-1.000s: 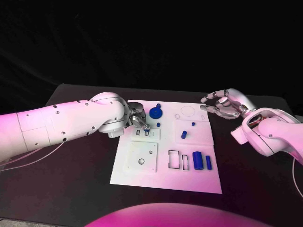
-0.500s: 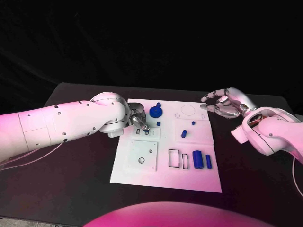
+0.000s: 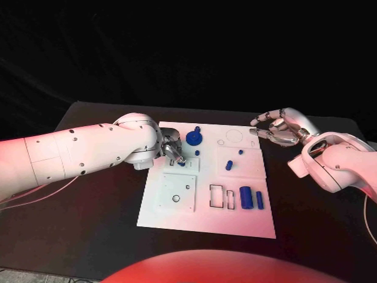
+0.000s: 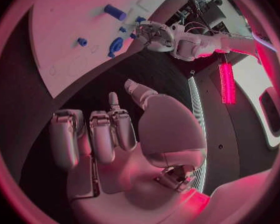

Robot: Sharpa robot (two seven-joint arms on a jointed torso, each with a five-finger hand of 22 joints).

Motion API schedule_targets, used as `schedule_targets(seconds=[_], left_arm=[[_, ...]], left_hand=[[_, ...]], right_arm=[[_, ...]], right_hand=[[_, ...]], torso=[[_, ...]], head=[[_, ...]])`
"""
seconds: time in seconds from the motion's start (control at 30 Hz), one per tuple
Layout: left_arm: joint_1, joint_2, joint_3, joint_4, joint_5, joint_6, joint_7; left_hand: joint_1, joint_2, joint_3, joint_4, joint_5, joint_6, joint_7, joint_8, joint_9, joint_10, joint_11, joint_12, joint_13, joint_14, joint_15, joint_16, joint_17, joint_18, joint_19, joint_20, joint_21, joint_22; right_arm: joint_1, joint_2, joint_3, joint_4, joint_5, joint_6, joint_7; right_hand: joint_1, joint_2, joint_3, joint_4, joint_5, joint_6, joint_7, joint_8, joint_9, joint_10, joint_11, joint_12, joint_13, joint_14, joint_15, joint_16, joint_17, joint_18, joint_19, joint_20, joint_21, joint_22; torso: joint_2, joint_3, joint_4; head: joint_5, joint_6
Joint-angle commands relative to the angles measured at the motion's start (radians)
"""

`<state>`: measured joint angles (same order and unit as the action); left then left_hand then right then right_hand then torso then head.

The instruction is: Assemble the parts on the task board

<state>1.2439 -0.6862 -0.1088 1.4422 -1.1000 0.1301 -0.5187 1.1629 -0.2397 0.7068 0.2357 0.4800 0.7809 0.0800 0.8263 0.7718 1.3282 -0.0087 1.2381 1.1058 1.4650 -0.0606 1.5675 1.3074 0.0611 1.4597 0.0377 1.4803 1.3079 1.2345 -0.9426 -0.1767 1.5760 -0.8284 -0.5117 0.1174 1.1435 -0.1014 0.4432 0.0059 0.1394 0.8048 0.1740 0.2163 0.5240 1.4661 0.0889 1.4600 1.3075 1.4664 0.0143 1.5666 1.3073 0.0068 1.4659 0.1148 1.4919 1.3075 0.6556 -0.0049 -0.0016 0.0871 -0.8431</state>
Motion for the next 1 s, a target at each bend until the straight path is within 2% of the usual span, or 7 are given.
schedule_targets(seconds=[0.03,0.3,0.5,0.9,1.0], left_arm=[[-0.001,0.004,-0.002,-0.002,-0.004,0.031,-0.001],[-0.002,0.006,-0.003,-0.005,-0.005,0.045,-0.002],[-0.002,0.006,-0.003,-0.005,-0.006,0.061,-0.002],[-0.002,0.016,-0.004,-0.014,-0.005,0.063,-0.003],[-0.002,0.02,-0.004,-0.019,-0.005,0.063,-0.003]], left_hand=[[0.0,0.012,0.207,-0.204,0.005,0.012,-0.007,0.006,0.0,0.009,0.001,0.004,-0.002,0.106,-0.009,0.003,0.263,-0.014,0.009,0.0,0.004,0.027],[-0.001,0.012,0.207,-0.203,0.005,0.012,-0.008,0.006,0.001,0.009,0.001,0.004,-0.002,0.106,-0.009,0.003,0.263,-0.015,0.009,0.0,0.005,0.028],[-0.013,0.017,0.201,-0.199,0.004,0.012,-0.011,0.011,0.008,0.005,-0.002,-0.009,-0.021,0.106,-0.01,0.003,0.263,-0.015,0.011,0.0,0.006,0.033],[-0.048,0.043,0.173,-0.178,-0.006,0.008,-0.022,0.019,0.027,0.013,-0.01,-0.02,-0.039,0.106,-0.016,0.003,0.263,-0.016,0.014,-0.004,0.006,0.037],[-0.056,0.047,0.163,-0.172,-0.009,0.011,-0.025,0.021,0.03,0.023,-0.011,-0.007,-0.021,0.106,-0.017,0.003,0.263,-0.016,0.014,-0.005,0.006,0.037]], right_arm=[[-0.001,0.0,0.0,0.002,-0.002,0.011,0.001],[-0.001,0.0,0.0,0.001,-0.002,0.011,0.002],[-0.002,-0.001,0.0,0.001,-0.002,0.011,0.001],[-0.002,-0.002,0.0,0.003,-0.002,0.01,0.001],[-0.002,-0.002,0.0,0.003,-0.002,0.009,0.001]], right_hand=[[-0.005,0.0,0.0,0.005,0.006,-0.005,-0.002,0.004,0.001,0.029,-0.004,0.0,0.167,0.104,-0.004,0.004,0.264,0.016,0.062,-0.002,-0.001,0.207],[-0.005,0.0,0.0,0.005,0.006,-0.005,-0.002,0.004,0.001,0.029,-0.004,0.0,0.167,0.104,-0.004,0.004,0.264,0.016,0.062,-0.002,-0.001,0.207],[-0.005,0.0,0.0,0.005,0.006,-0.005,-0.002,0.004,0.001,0.029,-0.004,0.0,0.167,0.104,-0.004,0.004,0.264,0.016,0.062,-0.002,-0.001,0.207],[-0.005,0.0,0.0,0.005,0.006,-0.005,-0.002,0.004,0.001,0.029,-0.004,0.0,0.167,0.104,-0.004,0.004,0.264,0.016,0.062,-0.002,-0.001,0.207],[-0.005,0.0,0.0,0.005,0.006,-0.005,-0.002,0.004,0.001,0.029,-0.004,0.0,0.167,0.104,-0.004,0.004,0.264,0.016,0.062,-0.002,-0.001,0.207]], torso=[[0.0,0.0002,-0.0004],[-0.001,0.0011,0.0003],[-0.001,0.0005,0.0004],[-0.001,0.0004,0.0002],[-0.001,0.0004,-0.0001]], head=[[0.0,-0.001],[0.0,-0.004],[-0.001,-0.006],[-0.002,-0.007],[-0.003,-0.008]])
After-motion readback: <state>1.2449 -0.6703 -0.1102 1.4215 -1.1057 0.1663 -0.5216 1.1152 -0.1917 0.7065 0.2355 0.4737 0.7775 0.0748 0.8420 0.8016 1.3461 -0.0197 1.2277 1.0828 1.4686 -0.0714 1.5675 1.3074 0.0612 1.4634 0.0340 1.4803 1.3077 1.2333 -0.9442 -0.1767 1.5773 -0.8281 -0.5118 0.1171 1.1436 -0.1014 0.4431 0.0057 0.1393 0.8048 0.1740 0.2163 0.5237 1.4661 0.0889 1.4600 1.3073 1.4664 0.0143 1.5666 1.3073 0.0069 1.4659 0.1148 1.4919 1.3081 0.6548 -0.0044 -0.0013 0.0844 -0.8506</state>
